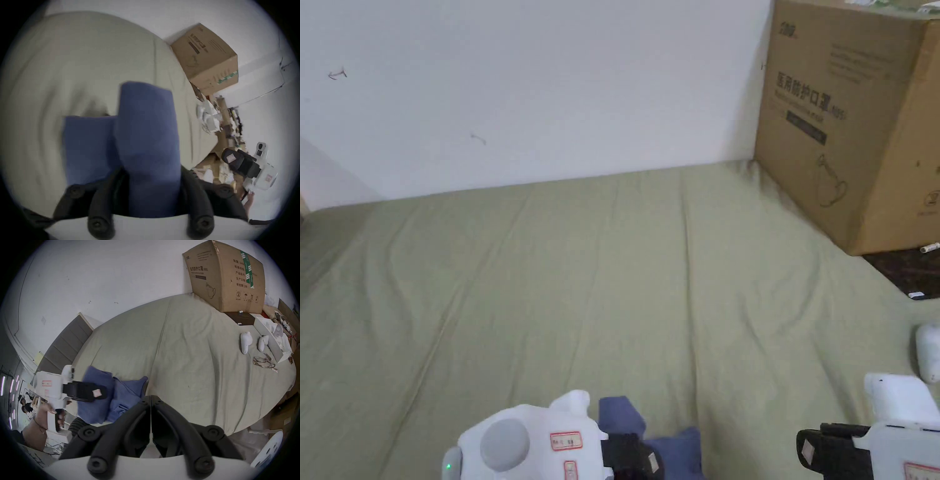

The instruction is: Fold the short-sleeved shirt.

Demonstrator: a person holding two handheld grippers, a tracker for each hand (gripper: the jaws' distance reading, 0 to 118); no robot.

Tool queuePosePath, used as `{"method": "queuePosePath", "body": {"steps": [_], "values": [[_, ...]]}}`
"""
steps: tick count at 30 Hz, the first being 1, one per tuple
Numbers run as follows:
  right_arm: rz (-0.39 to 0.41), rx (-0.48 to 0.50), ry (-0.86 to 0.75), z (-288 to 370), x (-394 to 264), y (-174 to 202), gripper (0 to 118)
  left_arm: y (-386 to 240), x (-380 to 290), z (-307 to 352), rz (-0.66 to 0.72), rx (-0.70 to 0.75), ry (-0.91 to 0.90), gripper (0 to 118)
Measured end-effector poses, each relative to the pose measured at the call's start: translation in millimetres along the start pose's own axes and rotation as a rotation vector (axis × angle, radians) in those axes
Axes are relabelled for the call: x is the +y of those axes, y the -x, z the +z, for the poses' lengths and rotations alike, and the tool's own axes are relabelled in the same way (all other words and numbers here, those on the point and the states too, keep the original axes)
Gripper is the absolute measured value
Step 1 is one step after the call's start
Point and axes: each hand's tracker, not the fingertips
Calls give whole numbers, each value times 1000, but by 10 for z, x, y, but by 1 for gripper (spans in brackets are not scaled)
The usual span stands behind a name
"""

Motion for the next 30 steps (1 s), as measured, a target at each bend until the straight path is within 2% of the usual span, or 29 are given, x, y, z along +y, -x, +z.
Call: {"method": "queuePosePath", "body": {"steps": [3,7,8,9,10,12,13,15,16,19,23,26,27,30], "values": [[-15,-11,0,34,-20,-71,0,-44,-2,-309,28,-117,72,117],[-28,-18,-5,62,-27,-134,0,-98,7,-204,30,-167,10,116],[-31,-21,-8,60,-21,-161,0,-110,15,-102,-3,-139,-30,115],[-34,-22,-10,58,-15,-177,0,-99,31,-8,-39,-132,-47,102],[-39,-23,-11,51,-4,-197,0,-98,46,108,-104,-111,-98,78],[-47,-25,-14,41,13,-226,0,-123,54,288,-212,38,-155,0],[-49,-25,-16,49,22,-231,0,-150,52,282,-259,111,-147,0],[-50,-25,-19,52,23,-236,0,-186,33,246,-310,146,-125,0],[-50,-26,-22,54,22,-241,0,-236,29,139,-298,61,-64,0],[-60,-27,-23,67,18,-263,0,-312,-70,-188,-283,27,39,0],[-63,-33,-25,83,26,-297,0,-281,-187,-829,-299,86,210,0],[-62,-39,-29,114,27,-304,0,-104,-227,-1117,-257,187,233,0],[-64,-40,-29,118,26,-306,0,-116,-212,-1180,-191,50,173,0],[-67,-42,-28,124,15,-303,0,-62,-186,-1192,-87,-1,163,0]]}}
